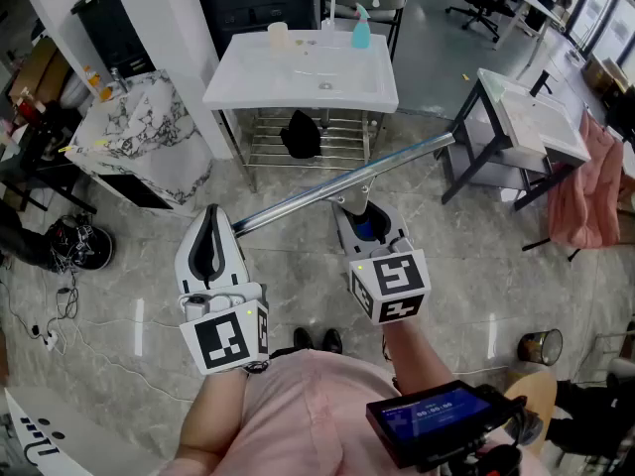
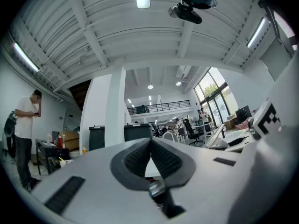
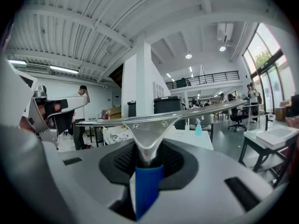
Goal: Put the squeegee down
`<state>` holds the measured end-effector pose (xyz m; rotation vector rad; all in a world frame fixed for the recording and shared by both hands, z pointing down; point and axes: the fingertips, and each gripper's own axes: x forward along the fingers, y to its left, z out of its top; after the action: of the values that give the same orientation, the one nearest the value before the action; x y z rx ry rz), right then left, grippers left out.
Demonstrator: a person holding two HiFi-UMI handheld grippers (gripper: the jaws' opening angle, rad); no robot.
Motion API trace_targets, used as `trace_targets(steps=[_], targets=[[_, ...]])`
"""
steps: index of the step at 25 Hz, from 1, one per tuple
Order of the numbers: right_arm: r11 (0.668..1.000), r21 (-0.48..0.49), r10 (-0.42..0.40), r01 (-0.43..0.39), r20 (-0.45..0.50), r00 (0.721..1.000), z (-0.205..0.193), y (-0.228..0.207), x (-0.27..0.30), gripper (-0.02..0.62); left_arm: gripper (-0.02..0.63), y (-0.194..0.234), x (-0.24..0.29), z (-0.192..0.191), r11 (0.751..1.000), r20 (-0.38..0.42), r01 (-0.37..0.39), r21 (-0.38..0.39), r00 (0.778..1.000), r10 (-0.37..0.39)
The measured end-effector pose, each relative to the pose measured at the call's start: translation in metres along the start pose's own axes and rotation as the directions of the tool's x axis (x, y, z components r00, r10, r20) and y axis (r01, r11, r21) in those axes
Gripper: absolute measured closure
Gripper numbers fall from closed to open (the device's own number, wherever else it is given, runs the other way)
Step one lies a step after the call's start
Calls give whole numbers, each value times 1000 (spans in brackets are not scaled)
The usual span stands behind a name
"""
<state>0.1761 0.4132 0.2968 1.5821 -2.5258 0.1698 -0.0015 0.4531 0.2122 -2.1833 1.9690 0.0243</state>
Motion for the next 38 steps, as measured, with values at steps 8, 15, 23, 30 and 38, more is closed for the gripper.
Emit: trace_targets(steps=[8,15,23,30,38], targets=[[1000,-3,16,-16,-2,1000,-6,-11,-8,494,597,-16,-2,-3,1000,-7,-7,2,1000,7],[999,29,26,-27,28,999,-4,-26,-5,494,597,-23,-3,-8,999,-20,-34,21,999,34],[999,25,20,-20,19,1000,-2,-33,30,492,597,0,21,-24,998,-29,-68,3,997,68],[999,32,13,-12,-26,1000,-9,-33,106,492,597,41,79,-59,997,-59,-73,-3,996,73],[999,43,-2,5,-71,997,-5,-30,205,492,597,97,165,-91,998,-88,-60,-20,994,58]])
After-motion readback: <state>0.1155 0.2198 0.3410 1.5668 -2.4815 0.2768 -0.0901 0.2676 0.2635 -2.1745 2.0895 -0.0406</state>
